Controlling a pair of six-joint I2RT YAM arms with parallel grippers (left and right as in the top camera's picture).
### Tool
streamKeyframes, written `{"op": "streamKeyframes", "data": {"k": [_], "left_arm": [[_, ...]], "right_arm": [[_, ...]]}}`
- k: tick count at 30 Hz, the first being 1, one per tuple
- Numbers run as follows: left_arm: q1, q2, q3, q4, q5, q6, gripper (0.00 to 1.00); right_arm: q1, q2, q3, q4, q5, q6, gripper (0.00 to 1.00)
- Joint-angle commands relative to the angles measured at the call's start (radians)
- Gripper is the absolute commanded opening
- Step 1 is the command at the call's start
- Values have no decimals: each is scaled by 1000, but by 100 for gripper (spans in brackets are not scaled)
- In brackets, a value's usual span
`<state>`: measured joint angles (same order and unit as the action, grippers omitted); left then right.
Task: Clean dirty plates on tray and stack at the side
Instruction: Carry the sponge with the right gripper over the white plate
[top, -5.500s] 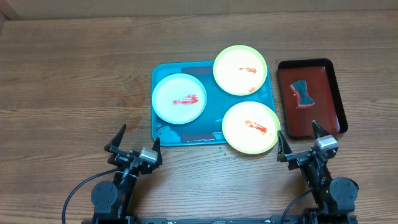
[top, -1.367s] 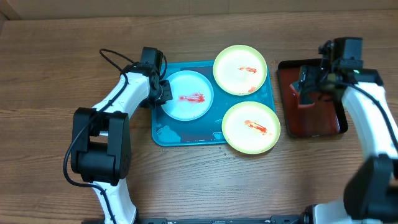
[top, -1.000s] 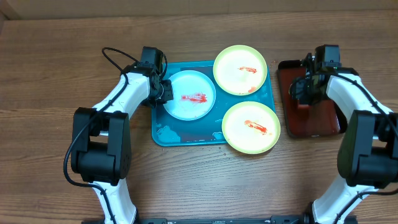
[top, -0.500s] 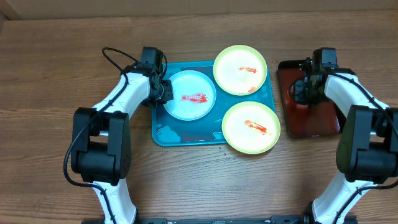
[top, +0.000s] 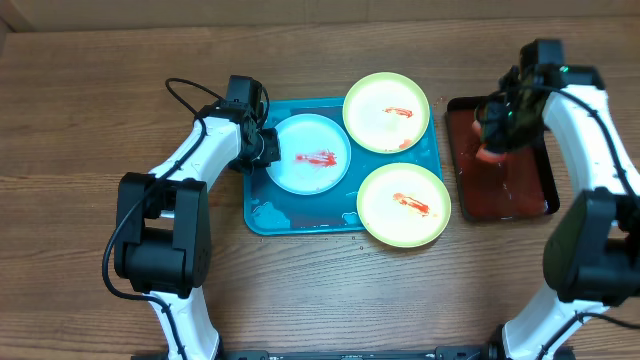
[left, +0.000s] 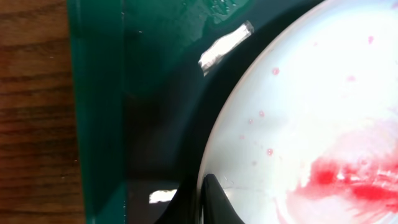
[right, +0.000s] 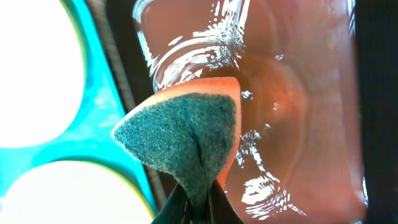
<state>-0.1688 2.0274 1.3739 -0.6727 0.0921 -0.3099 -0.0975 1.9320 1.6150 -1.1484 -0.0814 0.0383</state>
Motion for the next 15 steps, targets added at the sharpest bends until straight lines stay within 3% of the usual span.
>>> {"op": "streamKeyframes", "data": {"k": [1, 7, 15], "left_arm": [[-2, 28, -18, -12, 32, 26, 4], [-2, 28, -18, -14, 121, 26, 4], [-2, 28, -18, -22, 144, 26, 4]], "right_arm": [[3, -54, 63, -43, -69, 23, 4], [109, -55, 62, 10, -340, 31, 4], [467, -6, 62, 226, -149, 334, 4]]}}
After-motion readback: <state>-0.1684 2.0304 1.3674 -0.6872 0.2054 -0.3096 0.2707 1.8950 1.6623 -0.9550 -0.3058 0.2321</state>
